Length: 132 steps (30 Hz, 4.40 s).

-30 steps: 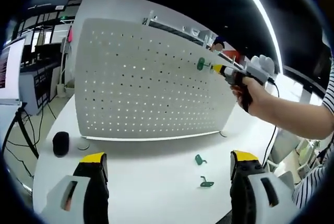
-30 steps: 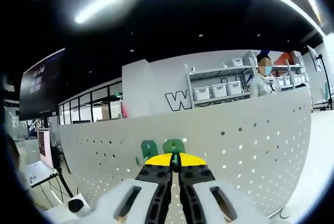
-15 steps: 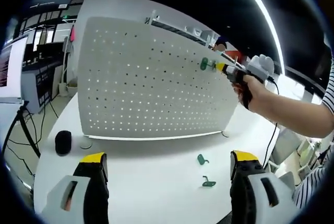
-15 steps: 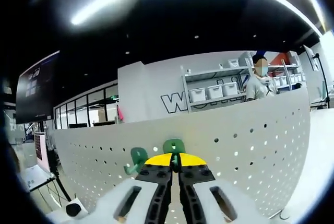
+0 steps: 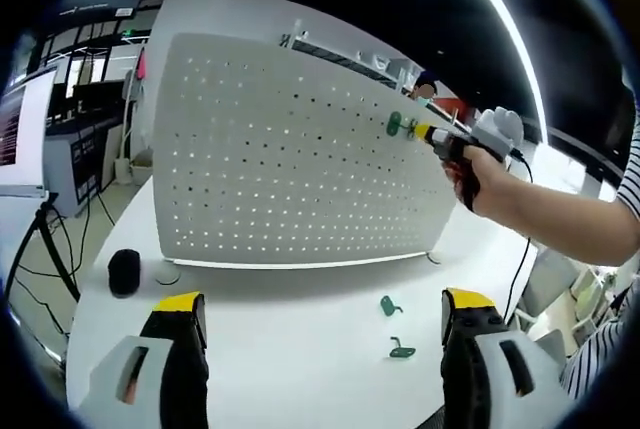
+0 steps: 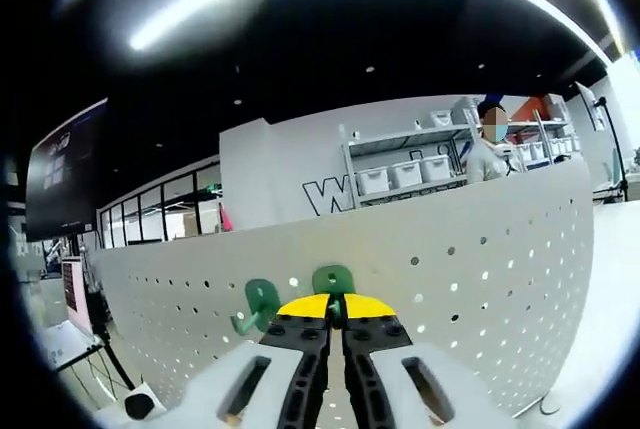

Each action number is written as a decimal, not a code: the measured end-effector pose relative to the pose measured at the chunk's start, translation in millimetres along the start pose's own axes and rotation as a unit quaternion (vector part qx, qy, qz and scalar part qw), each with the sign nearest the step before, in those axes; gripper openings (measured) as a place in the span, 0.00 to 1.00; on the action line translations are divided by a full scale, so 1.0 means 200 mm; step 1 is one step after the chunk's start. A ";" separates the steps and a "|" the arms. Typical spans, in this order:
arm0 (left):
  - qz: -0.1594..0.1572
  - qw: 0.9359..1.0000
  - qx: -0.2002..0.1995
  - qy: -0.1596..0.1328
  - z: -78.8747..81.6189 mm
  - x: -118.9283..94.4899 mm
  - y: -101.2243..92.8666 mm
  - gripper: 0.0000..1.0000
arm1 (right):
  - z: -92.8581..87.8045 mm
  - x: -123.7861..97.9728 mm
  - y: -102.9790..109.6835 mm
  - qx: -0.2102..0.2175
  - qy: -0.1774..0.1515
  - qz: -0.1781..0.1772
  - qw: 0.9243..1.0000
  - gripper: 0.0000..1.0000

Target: Insert the hook assembly into the mounting plate slot until the hook locks in place.

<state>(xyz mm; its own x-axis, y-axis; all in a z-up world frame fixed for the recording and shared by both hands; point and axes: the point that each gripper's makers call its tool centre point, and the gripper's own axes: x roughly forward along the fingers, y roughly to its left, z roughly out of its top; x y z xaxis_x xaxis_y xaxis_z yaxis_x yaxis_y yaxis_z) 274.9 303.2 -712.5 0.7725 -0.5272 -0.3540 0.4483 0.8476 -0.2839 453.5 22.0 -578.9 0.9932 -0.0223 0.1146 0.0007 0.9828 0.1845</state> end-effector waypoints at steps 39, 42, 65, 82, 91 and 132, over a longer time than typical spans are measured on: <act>0.008 1.000 -0.013 0.008 -0.06 -0.13 -0.09 1.00 | -0.11 -0.26 -0.09 -0.032 0.086 0.002 0.996 0.37; 0.011 1.000 -0.011 0.008 -0.07 -0.14 -0.09 1.00 | -0.16 -0.35 -0.16 -0.046 0.105 -0.006 0.993 0.38; -0.001 0.997 -0.029 0.075 -0.28 -0.18 -0.29 1.00 | -0.42 -0.85 -0.22 -0.074 0.194 0.046 0.977 0.64; -0.017 0.990 -0.039 0.134 -0.49 -0.17 -0.48 0.99 | -0.51 -1.09 -0.12 -0.075 0.239 0.094 0.963 0.64; -0.009 0.989 -0.043 0.144 -0.54 -0.14 -0.51 0.97 | -0.62 -1.21 -0.08 -0.088 0.278 0.134 0.947 0.65; -0.119 0.960 0.002 0.253 -0.84 0.36 -0.76 0.78 | -0.74 -1.39 -0.44 -0.113 0.341 0.111 0.927 0.54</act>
<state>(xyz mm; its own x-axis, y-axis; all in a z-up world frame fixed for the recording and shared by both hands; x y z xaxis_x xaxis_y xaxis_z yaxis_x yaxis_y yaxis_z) 187.2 125.8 -844.7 0.3302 -0.6679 -0.6670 0.5875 0.6985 -0.4086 194.6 -31.8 -771.0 0.8144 0.2310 -0.5324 -0.2649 0.9642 0.0131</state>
